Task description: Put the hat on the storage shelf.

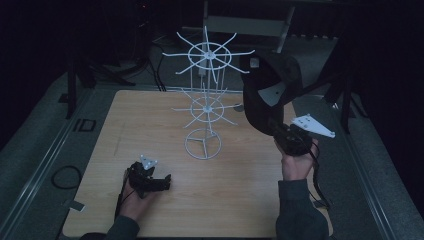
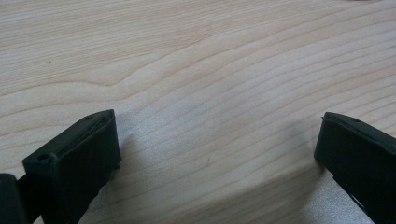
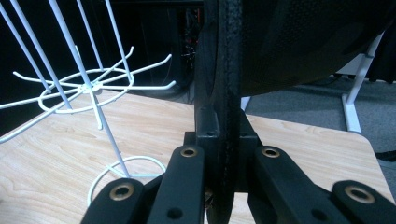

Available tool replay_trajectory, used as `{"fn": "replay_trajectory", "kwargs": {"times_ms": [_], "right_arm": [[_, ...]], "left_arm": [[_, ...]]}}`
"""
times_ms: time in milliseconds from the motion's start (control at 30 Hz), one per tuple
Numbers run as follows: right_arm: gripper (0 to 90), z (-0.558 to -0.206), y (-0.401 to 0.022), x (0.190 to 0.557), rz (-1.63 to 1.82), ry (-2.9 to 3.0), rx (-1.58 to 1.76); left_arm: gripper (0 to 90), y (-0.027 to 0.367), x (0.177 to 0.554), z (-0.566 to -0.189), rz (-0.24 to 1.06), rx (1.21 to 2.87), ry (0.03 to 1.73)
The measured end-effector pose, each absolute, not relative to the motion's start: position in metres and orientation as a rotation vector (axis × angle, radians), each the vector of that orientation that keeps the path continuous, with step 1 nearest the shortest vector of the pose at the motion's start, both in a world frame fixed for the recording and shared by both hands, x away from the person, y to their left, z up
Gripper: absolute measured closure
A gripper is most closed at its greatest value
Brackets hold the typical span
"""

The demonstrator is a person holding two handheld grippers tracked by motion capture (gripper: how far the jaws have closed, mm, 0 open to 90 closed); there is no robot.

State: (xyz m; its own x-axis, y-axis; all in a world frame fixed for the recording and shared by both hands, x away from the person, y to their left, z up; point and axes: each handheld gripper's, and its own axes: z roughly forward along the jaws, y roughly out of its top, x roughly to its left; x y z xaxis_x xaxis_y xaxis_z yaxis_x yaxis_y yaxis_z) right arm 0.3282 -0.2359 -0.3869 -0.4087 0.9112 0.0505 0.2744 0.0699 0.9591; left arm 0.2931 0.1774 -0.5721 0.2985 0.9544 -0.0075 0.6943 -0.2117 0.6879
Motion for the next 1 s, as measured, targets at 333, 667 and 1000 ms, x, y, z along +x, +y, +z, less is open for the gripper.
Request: {"fn": "replay_trajectory", "kwargs": {"times_ms": [333,667,1000], "right_arm": [[86.5,-0.3815,-0.2347,0.3289,1.367,1.735,1.174],[86.5,-0.3792,-0.2349,0.3287,1.372,1.720,1.174],[86.5,-0.3780,-0.2335,0.3249,1.379,1.715,1.162]], "left_arm": [[0.1,0.1774,0.2932,-0.5721,0.574,1.985,1.462],[0.1,0.1773,0.2932,-0.5721,0.573,1.985,1.462],[0.1,0.1774,0.2932,-0.5720,0.573,1.985,1.462]]}}
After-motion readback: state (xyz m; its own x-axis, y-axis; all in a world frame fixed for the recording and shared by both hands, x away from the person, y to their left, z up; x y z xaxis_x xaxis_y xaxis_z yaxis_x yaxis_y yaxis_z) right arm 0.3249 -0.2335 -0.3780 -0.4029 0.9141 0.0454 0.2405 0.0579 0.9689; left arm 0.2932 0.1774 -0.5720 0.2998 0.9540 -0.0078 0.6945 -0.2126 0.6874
